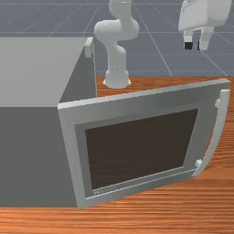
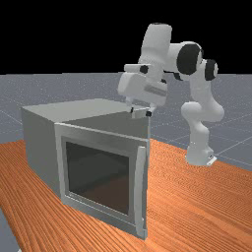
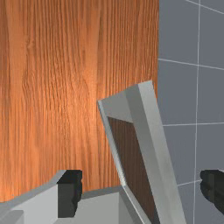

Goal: Close the microwave

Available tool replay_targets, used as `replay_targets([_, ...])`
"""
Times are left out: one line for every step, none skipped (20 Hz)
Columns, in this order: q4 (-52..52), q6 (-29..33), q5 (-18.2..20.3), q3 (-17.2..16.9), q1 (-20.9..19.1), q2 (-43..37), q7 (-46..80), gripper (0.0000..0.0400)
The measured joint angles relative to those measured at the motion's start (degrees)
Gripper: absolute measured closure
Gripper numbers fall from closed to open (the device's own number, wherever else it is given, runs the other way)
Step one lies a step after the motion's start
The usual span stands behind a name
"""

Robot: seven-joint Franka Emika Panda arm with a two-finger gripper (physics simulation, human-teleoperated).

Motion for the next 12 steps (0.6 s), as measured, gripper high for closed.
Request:
replay_targets([2.2,-0.8,0.0,0.0,0.0,1.4,-0.2,0.0])
replay_targets([4.1,-1.5,-0.1,-0.1,0.0,2.7,-0.4,0.0])
replay_targets([8.0,-4.0,0.9,0.1,-0.3,4.8,-0.9,0.0])
replay_targets([10.3,-6.2,1.3,0.2,-0.4,6.3,-1.1,0.0])
replay_targets([9.1,-5.4,1.3,0.3,-0.5,6.0,-1.1,0.0])
replay_targets([7.9,-4.5,1.4,0.3,-0.6,5.9,-1.0,0.0])
replay_targets([5.0,-2.1,1.2,0.2,-0.6,4.9,-0.8,0.0])
replay_targets([2.9,-0.2,1.0,0.2,-0.6,4.2,-0.6,0.0])
replay_targets([1.1,1.4,0.2,-0.1,-0.4,3.5,-0.4,0.0])
replay_targets([3.1,0.1,-1.0,-0.6,0.1,4.6,-0.2,0.0])
replay_targets([4.5,-0.4,-1.1,-0.7,0.1,5.5,-0.3,0.0])
replay_targets([0.3,5.5,-0.5,-0.4,-0.4,3.7,0.1,0.0])
